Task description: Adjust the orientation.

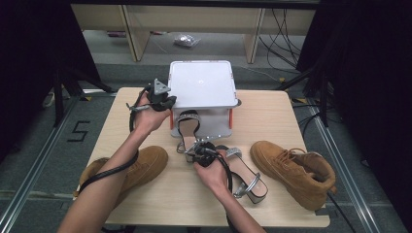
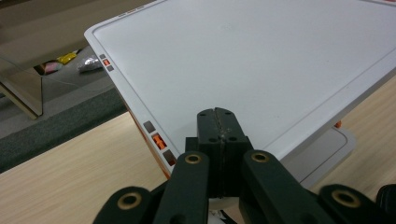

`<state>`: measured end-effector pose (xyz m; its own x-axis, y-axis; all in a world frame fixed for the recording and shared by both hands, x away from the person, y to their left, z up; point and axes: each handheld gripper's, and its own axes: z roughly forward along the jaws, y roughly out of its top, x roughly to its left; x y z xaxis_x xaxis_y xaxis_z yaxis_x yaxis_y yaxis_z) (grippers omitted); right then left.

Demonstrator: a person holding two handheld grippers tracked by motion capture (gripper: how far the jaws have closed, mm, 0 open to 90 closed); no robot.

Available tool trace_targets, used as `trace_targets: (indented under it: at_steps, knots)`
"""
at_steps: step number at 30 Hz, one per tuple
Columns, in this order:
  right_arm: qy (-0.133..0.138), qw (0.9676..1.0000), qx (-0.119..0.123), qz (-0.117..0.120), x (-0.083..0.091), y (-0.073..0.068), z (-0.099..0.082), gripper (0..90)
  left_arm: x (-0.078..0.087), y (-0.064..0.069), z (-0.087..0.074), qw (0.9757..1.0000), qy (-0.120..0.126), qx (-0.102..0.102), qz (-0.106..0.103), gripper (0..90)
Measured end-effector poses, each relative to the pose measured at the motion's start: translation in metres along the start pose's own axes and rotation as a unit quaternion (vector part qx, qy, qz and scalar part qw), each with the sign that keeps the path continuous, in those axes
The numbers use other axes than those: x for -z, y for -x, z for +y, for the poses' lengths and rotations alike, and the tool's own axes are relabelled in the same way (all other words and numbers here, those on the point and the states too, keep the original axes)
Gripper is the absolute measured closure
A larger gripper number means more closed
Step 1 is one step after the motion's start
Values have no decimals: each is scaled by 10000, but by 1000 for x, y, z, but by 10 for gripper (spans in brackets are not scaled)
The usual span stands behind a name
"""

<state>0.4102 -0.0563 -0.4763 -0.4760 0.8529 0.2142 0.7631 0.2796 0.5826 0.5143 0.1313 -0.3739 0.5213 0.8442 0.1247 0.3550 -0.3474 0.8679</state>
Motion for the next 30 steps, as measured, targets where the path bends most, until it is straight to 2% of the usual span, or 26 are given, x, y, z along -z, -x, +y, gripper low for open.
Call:
trace_targets:
  at_steps: [2, 4, 8, 9, 10, 13, 14, 20, 25, 30]
  knots:
    - [18, 10000, 47, -9, 1, 0, 1, 900, -1, 1, 0, 10000, 31, 68, -10, 898]
    - [74, 10000, 47, -17, 2, 0, 3, 900, 0, 0, 0, 10000, -16, -7, 0, 898]
    - [156, 9999, 30, -37, 2, -3, 10, 900, 0, 0, 0, 10000, -15, -4, -2, 898]
    - [156, 9999, 30, -37, 2, -3, 10, 900, -1, 1, 1, 10000, 27, 69, -19, 898]
    - [186, 9998, -9, -48, 1, -3, 10, 900, 0, 0, 1, 10000, -11, 15, -20, 898]
    - [295, 9995, -12, -137, -1, -1, 12, 900, 0, 2, 0, 10000, 2, 8, -23, 898]
    - [378, 9990, 52, -212, -1, 0, 13, 900, 0, 2, 1, 10000, 0, 10, -21, 898]
    - [478, 9983, 133, -313, -5, 5, 24, 900, -1, 3, 1, 10000, 28, 70, -34, 898]
    - [651, 9970, 138, -386, -8, 1, 36, 900, 0, 2, 1, 10000, -51, -7, -24, 898]
    - [764, 9959, 151, -456, -13, 0, 48, 900, 0, 2, 1, 10000, 19, 77, -40, 898]
